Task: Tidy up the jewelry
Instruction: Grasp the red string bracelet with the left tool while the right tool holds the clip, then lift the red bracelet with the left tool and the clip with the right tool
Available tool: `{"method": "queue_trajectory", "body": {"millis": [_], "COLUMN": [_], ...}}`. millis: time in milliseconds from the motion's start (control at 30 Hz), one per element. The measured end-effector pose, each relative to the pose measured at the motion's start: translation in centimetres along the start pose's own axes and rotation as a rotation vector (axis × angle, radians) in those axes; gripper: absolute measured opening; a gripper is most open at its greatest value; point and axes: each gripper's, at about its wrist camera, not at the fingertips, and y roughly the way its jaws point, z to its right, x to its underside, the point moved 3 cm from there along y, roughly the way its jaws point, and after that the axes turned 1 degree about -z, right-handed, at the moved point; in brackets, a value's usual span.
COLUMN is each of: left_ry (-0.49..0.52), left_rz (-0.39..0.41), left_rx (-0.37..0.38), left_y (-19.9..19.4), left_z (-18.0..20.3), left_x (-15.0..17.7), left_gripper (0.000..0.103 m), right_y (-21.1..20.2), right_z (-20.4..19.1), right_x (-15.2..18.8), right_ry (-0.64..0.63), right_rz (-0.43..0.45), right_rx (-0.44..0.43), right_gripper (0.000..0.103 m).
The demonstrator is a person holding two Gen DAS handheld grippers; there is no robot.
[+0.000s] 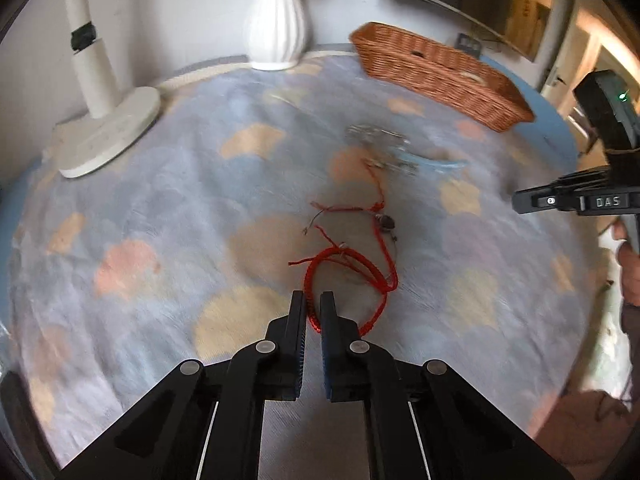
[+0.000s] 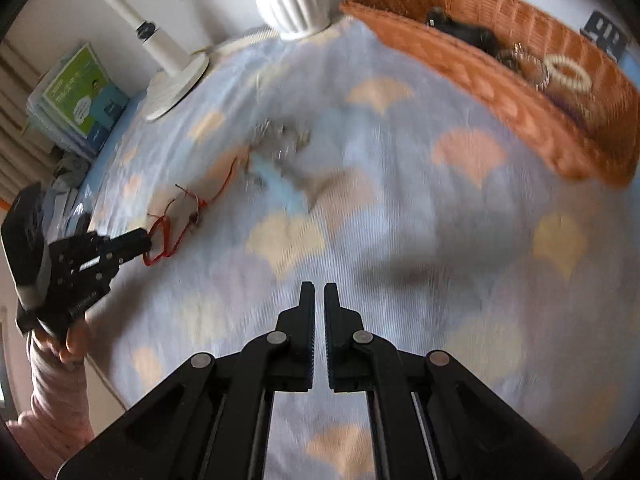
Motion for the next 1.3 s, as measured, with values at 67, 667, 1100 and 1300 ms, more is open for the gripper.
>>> {"method": "queue_trajectory", "body": {"millis": [67, 667, 1100, 1300], "left_ry": [0.014, 0.159, 0.172, 0.139], "left_rz": [-0.002, -0.062, -0.088, -0.077], "left_rx": [-0.028, 0.003, -0.008, 0.001], "left_y": [-0.3, 0.1, 0.3, -0.1], "left_z": [0.4, 3.4, 4.5, 4.5], "left_x": [0.0, -0.7, -1.1, -0.9], "left_gripper": [0.013, 0.022, 0.022, 0.004], "right_y": [-0.5, 2.9, 4.5, 4.1], "right_z": [-0.6, -1.9, -3.6, -4.2], "right_x": [-0.6, -5.6, -4.8, -3.7], "right_ry": [-0.061, -0.363, -0.441, -0.444], "right_rz": [0.021, 0.057, 0.079, 0.078], "right_rx": [0.007, 0.064, 0.159, 0.154], "right_gripper": [0.009, 0.033, 0.032, 0.015]}}
